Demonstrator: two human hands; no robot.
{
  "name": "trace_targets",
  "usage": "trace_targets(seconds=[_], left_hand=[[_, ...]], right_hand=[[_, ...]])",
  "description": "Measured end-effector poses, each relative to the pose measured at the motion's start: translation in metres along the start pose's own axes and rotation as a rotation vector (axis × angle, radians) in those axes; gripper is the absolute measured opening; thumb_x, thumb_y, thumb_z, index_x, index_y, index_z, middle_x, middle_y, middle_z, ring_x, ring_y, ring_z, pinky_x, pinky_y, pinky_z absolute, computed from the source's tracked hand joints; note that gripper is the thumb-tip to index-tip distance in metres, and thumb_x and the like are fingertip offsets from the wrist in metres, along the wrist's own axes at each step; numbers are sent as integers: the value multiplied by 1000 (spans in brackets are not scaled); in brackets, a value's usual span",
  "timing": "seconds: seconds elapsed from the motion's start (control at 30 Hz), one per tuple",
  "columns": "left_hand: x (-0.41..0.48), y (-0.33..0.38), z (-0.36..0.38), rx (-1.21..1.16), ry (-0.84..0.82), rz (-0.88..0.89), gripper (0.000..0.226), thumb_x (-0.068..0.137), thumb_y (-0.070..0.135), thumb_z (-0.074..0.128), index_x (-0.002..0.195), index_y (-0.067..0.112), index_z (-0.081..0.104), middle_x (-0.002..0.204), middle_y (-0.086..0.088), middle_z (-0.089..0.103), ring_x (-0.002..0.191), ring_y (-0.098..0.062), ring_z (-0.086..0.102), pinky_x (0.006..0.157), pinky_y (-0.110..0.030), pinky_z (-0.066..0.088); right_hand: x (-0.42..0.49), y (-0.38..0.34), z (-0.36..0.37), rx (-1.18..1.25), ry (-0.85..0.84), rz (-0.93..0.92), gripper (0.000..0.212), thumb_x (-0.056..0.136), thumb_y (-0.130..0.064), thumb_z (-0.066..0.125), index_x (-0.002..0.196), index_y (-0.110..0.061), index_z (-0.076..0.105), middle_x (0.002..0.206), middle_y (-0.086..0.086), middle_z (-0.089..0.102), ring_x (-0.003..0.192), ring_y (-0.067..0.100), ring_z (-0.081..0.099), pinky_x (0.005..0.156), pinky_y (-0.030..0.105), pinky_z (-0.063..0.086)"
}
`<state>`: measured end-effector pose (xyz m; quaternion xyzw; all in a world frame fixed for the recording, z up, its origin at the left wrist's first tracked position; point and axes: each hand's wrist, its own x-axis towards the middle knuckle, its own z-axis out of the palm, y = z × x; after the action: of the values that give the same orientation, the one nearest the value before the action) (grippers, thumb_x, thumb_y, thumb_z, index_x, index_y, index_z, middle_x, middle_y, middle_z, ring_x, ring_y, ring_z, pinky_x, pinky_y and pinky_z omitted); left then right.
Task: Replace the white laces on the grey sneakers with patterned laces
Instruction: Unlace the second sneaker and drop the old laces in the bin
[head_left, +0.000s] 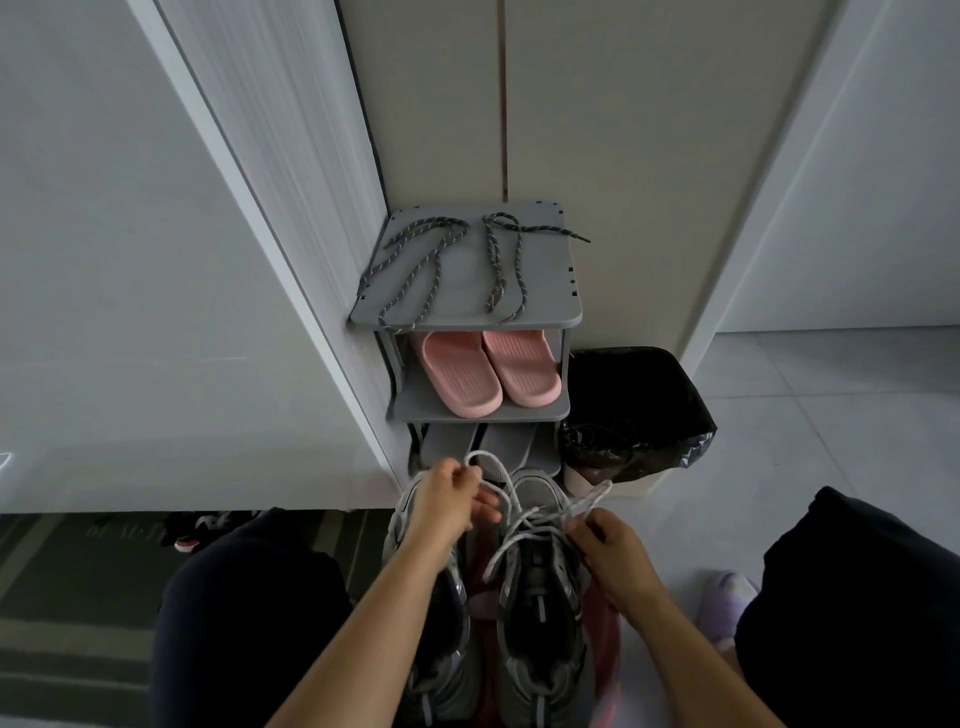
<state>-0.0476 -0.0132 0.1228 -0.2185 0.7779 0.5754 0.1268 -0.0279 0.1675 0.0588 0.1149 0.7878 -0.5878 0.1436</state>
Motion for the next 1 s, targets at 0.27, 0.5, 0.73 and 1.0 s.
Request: trace_targets(seconds=[0.27,0.5,0.73,1.0], left_hand=[[-12,-20,29,560,-94,88,35,89,43,55,80,13,40,74,-1,50,75,-21,51,66,-29,34],[-13,-15,22,585,-51,120,17,86,28,63,77,20,50,76,-1,60,71,-18,57,67,-30,44],[-37,6,16,331,-397,18,19,97,21,46,87,9,58,61,0,58,41,-4,50,39,-15,36],[-46,3,4,381,-270,167,19,97,22,44,92,15,60,66,2,64,49,-10,58,39,-17,40]], right_hand=[[-11,-10,0,104,-12,-9,19,90,-8,57,72,-11,55,61,-2,53,50,0,48,46,5,36],[-16,-18,1,216,5,29,19,90,-2,54,72,-7,56,56,-2,52,37,-7,45,41,6,35],[-15,-17,1,208,9,54,22,90,-5,55,68,-9,54,53,-3,50,35,-5,41,39,8,33],[-13,-13,2,206,-3,73,24,91,-10,55,68,-9,50,53,-1,44,44,6,35,41,14,31]])
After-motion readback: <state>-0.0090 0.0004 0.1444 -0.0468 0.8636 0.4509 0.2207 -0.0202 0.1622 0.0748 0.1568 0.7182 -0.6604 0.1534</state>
